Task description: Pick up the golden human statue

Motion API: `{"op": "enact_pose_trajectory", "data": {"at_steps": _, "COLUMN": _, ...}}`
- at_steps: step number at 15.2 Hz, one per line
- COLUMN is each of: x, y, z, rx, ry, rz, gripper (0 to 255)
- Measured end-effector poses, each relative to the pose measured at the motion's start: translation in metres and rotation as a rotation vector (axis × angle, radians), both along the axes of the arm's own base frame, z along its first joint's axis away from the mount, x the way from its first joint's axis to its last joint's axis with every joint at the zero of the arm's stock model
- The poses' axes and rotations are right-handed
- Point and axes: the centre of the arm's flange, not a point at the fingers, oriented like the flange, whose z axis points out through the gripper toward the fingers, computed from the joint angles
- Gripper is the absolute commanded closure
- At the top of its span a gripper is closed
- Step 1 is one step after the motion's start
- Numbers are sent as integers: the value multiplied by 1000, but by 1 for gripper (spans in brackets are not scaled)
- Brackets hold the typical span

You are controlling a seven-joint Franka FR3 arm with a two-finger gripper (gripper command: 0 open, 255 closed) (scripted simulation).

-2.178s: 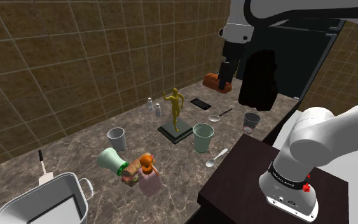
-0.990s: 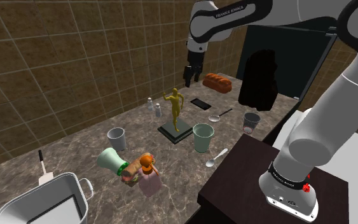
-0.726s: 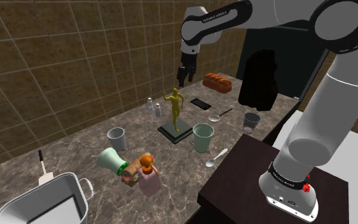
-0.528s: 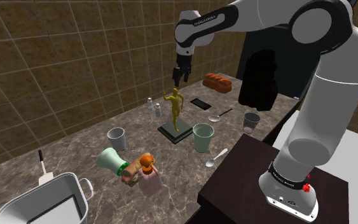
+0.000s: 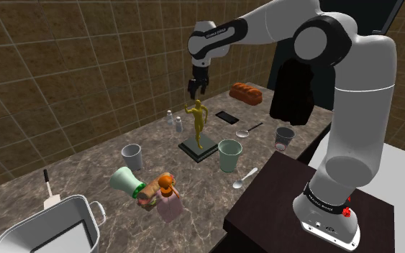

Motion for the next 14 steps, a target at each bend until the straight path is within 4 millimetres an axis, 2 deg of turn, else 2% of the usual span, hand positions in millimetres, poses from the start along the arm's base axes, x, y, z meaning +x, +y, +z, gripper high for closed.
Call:
{"op": "enact_pose_trajectory", "data": {"at_steps": 5, "x": 1, "y": 0, "z": -26, "rx": 0, "ry": 0, "rz": 0, "gripper": 0}}
{"op": "enact_pose_trajectory", "data": {"at_steps": 6, "x": 1, "y": -1, "z": -28, "rx": 0, "ry": 0, "rz": 0, "gripper": 255}}
{"op": "enact_pose_trajectory", "data": {"at_steps": 14, "x": 1, "y": 0, "z": -30, "rx": 0, "ry": -1, "rz": 0, "gripper": 255}}
